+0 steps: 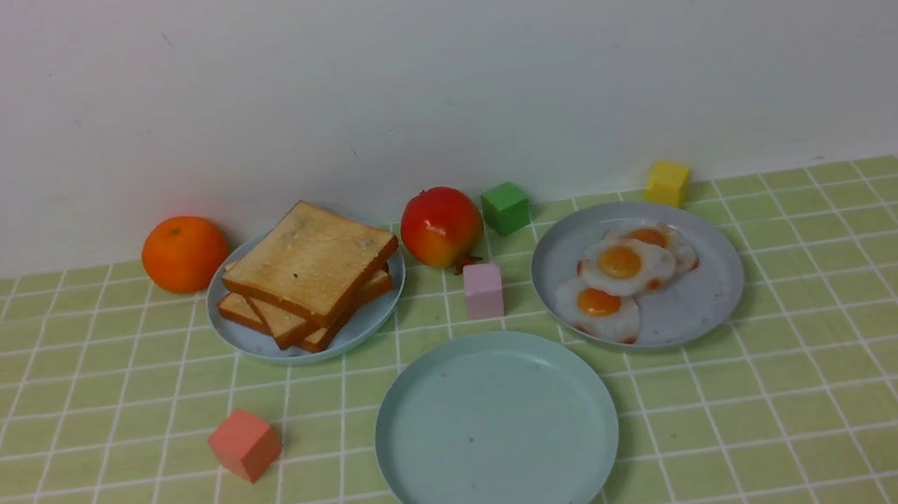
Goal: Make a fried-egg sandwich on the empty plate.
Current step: Use the left arm to grab a slice of bread
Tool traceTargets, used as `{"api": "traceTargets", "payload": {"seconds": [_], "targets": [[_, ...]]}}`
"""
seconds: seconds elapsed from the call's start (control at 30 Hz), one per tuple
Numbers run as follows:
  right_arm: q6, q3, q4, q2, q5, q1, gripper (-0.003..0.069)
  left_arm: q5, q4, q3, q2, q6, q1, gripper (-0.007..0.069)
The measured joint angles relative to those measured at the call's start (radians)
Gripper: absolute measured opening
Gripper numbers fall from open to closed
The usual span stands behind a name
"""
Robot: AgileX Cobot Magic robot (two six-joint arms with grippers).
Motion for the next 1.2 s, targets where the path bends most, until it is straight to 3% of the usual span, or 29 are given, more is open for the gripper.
{"api": "traceTargets", "payload": {"seconds": [0.4,0.67,0.83,1.0,1.13,1.2], "targets": [[0.0,0.0,0.0,0.0,0.0,0.0,0.0239,-0.045,0.006,0.0,0.0,-0.019,0.0,0.0238],[0.0,0.0,0.0,0.0,0.0,0.0,0.0239,-0.335,-0.431,0.0,0.0,-0.258,0.0,0.0238],[0.0,0.0,0.0,0.0,0.0,0.0,0.0239,-0.351,-0.499,-0.026,0.001,-0.276,0.0,0.023],[0.0,0.0,0.0,0.0,0.0,0.0,0.0239,-0.185,-0.443,-0.204,0.143,-0.19,0.0,0.012],[0.0,0.0,0.0,0.0,0.0,0.0,0.0239,0.058,-0.395,-0.446,0.39,0.039,-0.016,-0.0008],[0.0,0.0,-0.005,0.0,-0.001,0.0,0.0239,0.18,-0.383,-0.58,0.53,0.17,-0.086,-0.0013]]}}
